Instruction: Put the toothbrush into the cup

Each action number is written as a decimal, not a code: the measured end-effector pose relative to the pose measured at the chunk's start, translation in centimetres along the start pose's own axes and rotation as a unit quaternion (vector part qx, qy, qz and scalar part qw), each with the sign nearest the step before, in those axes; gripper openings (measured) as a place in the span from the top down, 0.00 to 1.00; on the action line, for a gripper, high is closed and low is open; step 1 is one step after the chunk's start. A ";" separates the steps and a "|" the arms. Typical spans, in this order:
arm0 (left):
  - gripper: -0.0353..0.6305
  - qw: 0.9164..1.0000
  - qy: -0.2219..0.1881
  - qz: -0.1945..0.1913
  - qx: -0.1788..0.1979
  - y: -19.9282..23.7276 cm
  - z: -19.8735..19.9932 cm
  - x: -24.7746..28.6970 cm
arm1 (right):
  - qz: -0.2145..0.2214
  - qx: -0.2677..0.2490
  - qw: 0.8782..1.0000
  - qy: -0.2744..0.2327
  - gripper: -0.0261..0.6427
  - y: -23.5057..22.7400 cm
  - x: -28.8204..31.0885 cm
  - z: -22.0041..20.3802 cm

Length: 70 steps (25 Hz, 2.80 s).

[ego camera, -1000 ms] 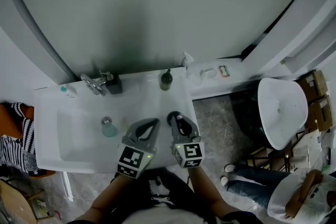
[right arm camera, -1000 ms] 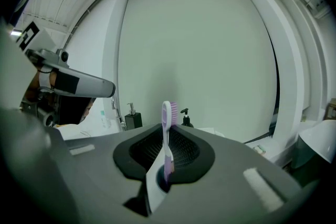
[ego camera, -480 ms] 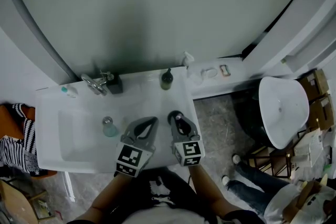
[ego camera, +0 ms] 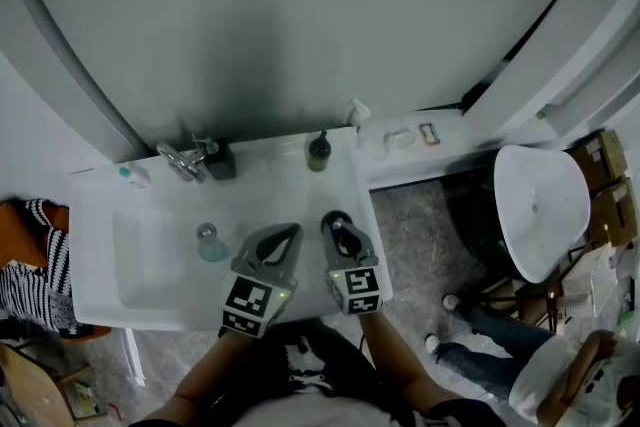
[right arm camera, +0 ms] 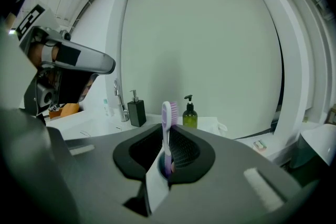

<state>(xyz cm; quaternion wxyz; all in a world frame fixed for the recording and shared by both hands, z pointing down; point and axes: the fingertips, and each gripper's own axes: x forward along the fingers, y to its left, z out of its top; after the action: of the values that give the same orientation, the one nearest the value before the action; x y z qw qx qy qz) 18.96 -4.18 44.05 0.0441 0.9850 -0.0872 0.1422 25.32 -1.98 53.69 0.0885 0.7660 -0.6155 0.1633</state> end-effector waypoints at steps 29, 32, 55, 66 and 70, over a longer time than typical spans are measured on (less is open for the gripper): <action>0.95 1.000 0.003 -0.005 -0.006 -0.6 -0.4 0.3 | 0.024 0.003 0.998 0.052 0.90 0.1 1.1 -3.0; 0.95 1.000 0.004 -0.005 -0.007 -0.6 -0.5 0.3 | 0.022 0.000 0.998 0.060 0.90 0.2 1.1 -3.4; 0.95 1.000 0.010 -0.011 -0.009 -0.9 -1.0 0.3 | 0.028 -0.010 0.996 0.088 0.82 0.3 1.1 -3.0; 0.95 1.000 0.012 -0.019 -0.010 -1.1 -1.4 0.6 | 0.030 -0.018 0.996 0.084 0.75 0.1 0.0 -2.7; 0.95 0.999 0.016 -0.029 -0.009 -1.5 -1.6 1.1 | 0.017 -0.018 0.997 0.079 0.74 -0.6 -0.5 -2.5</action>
<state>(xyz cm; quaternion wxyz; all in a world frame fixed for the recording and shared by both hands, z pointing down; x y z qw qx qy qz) 19.82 -2.67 45.76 0.0587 0.9843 -0.0594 0.1558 25.50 -0.55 55.84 0.1475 0.7386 -0.6222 0.2135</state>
